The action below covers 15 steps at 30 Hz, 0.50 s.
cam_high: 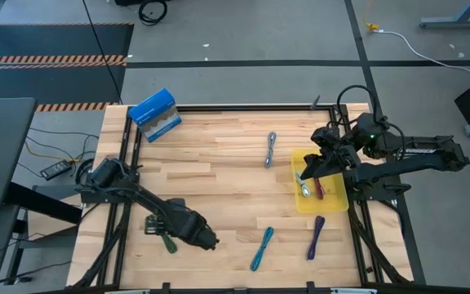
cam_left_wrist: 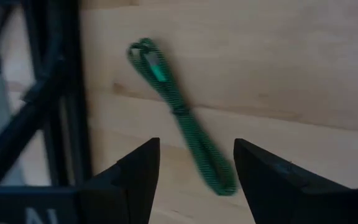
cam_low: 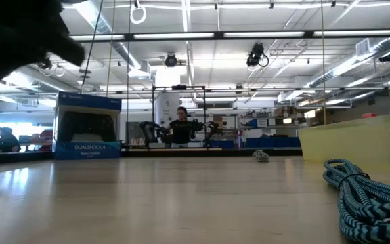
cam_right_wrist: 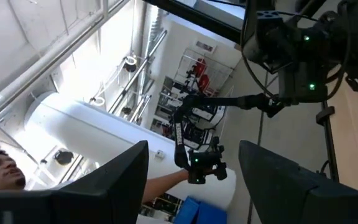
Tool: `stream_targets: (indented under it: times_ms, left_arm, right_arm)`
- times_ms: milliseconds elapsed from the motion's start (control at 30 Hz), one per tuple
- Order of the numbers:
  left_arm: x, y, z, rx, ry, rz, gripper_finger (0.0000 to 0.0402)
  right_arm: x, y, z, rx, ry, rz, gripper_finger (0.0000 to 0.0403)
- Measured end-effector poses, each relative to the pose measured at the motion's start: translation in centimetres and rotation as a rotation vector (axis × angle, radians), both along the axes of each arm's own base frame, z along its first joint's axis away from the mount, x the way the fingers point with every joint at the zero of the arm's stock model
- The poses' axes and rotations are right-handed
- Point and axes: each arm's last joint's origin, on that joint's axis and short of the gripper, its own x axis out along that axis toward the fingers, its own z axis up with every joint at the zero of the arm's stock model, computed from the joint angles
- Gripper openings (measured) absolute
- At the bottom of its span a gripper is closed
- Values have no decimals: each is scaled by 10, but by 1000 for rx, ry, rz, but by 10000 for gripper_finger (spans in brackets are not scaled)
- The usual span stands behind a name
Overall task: Pick and place USB-C Cables
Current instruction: Put the green USB cable into the yellow container
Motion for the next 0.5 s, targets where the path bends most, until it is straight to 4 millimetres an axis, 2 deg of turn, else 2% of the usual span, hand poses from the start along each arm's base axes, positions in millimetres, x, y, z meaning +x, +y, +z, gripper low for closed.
stream_targets:
  times_ms: [133, 300, 500]
  left_arm:
    - [-15, -12, -15, -70, 26, -14, 190]
    - [-30, -24, -26, -169, -64, -3, 175]
    - [-44, -20, -32, -164, -92, 10, 174]
  right_arm:
    - [0, -1, 0, 15, 5, -19, 255]
    - [1, -1, 1, 35, 8, -52, 255]
    - [1, -2, 2, 57, 14, -79, 255]
